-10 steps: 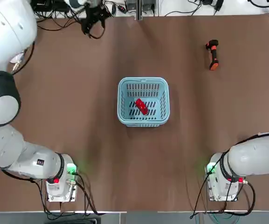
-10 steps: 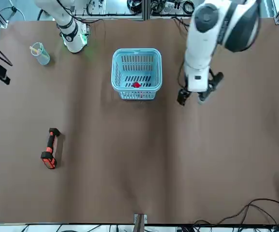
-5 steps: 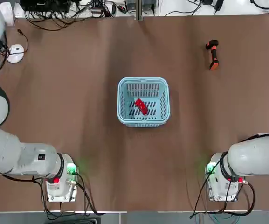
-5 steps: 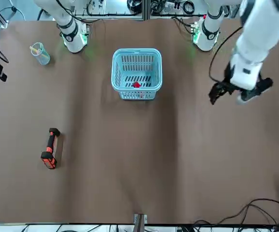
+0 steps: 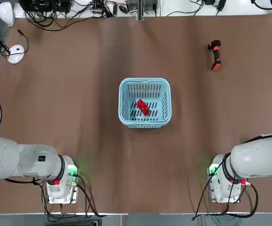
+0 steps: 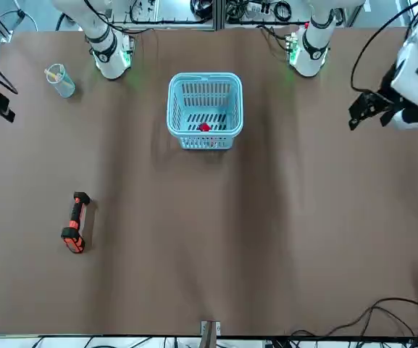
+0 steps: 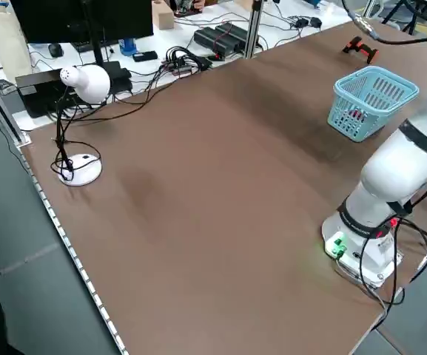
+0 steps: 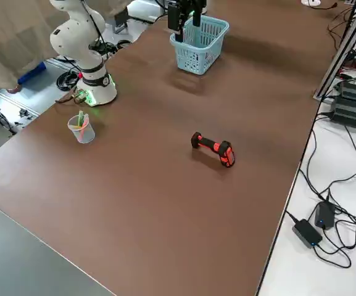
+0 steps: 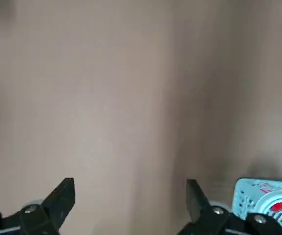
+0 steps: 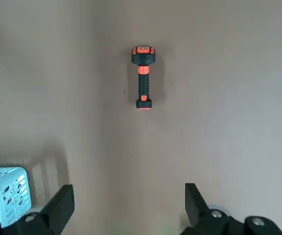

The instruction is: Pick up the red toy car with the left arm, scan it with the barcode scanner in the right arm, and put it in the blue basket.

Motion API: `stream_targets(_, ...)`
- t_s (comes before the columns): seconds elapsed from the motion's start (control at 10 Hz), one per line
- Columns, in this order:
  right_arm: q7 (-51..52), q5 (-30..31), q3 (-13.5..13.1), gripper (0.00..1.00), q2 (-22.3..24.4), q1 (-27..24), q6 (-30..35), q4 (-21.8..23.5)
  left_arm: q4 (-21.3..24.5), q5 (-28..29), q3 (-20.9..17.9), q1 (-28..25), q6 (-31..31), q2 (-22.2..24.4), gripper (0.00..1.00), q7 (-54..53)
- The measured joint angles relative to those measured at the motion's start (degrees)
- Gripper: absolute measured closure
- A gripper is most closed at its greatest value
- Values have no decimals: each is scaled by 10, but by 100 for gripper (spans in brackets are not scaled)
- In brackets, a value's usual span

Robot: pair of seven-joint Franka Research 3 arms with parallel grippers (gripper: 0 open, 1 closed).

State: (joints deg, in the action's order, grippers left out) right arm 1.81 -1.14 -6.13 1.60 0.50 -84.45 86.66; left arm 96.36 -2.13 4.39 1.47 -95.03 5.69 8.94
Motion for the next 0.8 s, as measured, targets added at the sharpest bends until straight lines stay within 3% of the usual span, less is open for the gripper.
stream_targets(0.2, 0, 0, 1, 0, 0, 0, 0, 0, -1, -1, -31, 0, 15, 2, 0, -85)
stream_targets(0.4, 0, 0, 4, 0, 0, 3, -1, 0, -4, -1, -38, 0, 25, 1, 0, -124)
stream_targets(0.8, 0, 1, 3, 0, -3, 3, -2, 0, -86, -1, -39, 3, 25, -59, 0, -124)
